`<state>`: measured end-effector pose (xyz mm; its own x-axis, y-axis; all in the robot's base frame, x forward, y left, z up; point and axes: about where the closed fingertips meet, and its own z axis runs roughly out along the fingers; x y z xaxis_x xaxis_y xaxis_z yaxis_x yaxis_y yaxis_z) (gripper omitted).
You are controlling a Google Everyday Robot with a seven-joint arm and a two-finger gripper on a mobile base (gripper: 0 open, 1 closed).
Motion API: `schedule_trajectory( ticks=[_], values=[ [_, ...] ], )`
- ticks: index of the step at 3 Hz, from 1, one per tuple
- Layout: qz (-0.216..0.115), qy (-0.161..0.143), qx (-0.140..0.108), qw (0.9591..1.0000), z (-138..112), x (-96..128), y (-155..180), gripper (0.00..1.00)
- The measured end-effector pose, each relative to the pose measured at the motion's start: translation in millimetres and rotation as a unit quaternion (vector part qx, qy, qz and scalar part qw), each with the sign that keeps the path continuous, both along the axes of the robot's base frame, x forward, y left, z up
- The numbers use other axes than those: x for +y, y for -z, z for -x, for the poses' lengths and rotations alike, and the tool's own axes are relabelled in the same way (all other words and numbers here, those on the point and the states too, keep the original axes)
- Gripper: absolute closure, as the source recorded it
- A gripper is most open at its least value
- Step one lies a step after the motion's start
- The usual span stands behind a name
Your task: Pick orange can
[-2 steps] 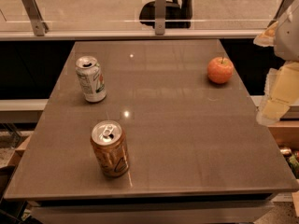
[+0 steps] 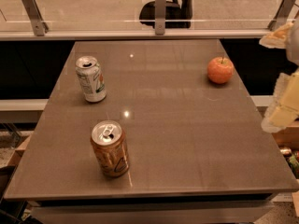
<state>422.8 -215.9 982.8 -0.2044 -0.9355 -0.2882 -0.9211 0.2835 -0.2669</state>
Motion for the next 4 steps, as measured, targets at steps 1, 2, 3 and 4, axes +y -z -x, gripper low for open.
schedule_trajectory(
  ticks=[1,2,3,4],
  values=[
    [-0.061,0.001,-0.042,0.9973,29.2,-11.9,2.2,0.0],
    [-0.12,-0.002,-0.066,0.9906,54.5,-11.1,16.5,0.0],
    [-0.206,-0.03,-0.066,0.976,57.5,8.5,36.8,0.0],
    [-0.247,-0.037,-0.075,0.9653,56.0,24.7,21.9,0.0]
  ],
)
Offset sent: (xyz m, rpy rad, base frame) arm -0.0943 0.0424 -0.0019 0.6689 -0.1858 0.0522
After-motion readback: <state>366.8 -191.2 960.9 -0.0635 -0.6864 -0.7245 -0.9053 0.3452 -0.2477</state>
